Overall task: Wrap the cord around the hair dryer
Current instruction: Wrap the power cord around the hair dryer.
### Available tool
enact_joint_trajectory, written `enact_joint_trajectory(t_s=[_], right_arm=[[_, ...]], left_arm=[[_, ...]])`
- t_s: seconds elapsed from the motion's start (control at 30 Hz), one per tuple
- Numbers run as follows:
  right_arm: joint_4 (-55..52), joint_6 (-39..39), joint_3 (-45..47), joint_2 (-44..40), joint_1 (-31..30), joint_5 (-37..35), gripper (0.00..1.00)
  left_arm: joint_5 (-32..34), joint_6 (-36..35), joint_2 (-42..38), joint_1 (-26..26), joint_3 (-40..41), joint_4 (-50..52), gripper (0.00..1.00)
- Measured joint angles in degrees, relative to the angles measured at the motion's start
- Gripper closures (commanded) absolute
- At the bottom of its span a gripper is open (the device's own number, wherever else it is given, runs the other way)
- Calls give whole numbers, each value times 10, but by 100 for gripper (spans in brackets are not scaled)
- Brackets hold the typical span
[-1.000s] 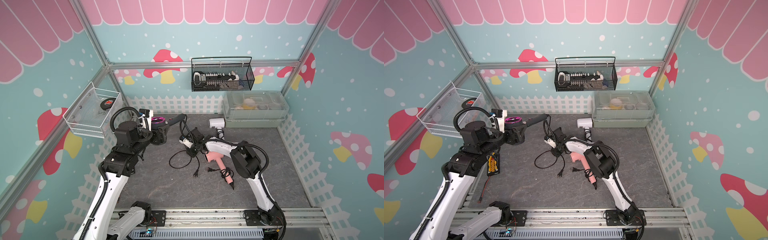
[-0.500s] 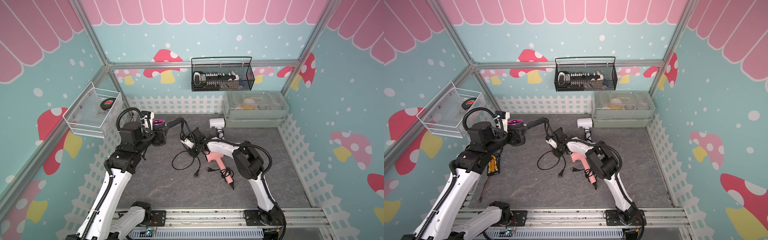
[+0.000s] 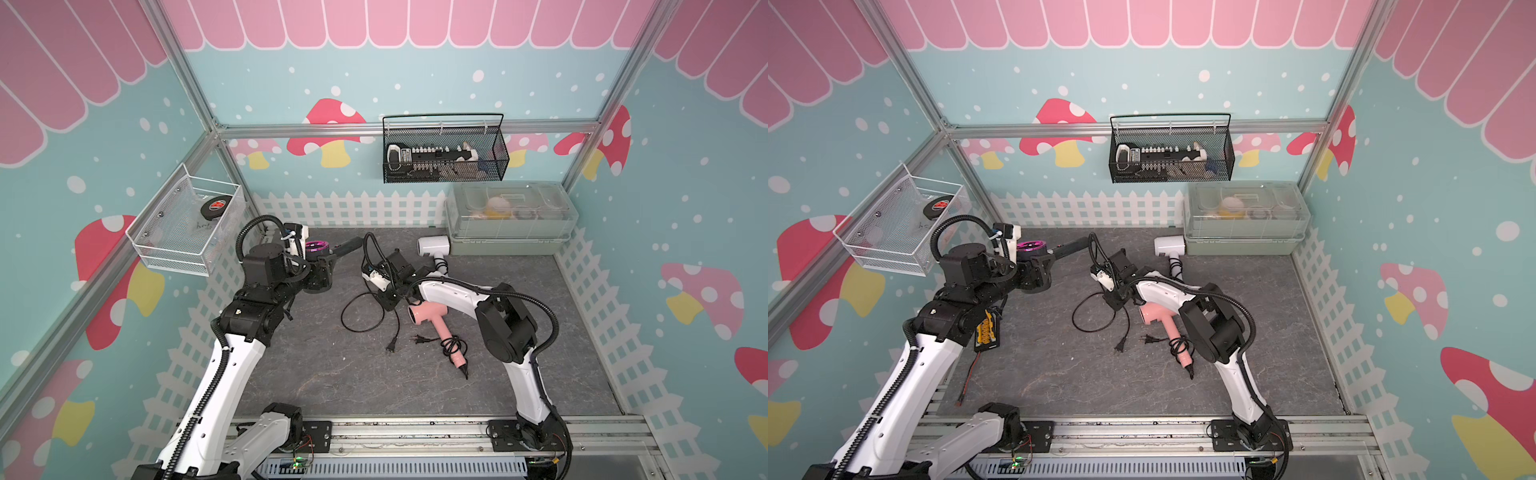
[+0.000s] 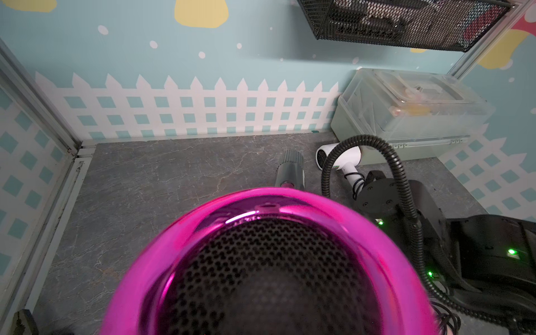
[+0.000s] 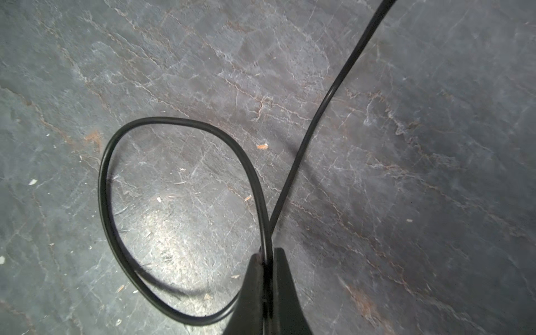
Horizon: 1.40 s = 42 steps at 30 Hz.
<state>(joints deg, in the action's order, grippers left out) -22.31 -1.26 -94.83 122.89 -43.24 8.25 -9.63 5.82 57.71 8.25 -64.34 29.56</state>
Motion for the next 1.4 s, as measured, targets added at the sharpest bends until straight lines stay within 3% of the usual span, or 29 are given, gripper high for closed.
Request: enact_joint_trajectory(t_s=[0.63, 1.03, 1.4], right_arm=[[-52, -33, 17, -179, 0, -45, 100], [-155, -99, -75, -256, 0, -62, 100], [-218, -168, -190, -268, 0, -99, 100]], left_arm=[[-5, 13, -10, -22, 36, -36, 100], [-45, 31, 19, -24, 63, -102, 100], [-118, 45, 57, -25, 72, -151, 100]])
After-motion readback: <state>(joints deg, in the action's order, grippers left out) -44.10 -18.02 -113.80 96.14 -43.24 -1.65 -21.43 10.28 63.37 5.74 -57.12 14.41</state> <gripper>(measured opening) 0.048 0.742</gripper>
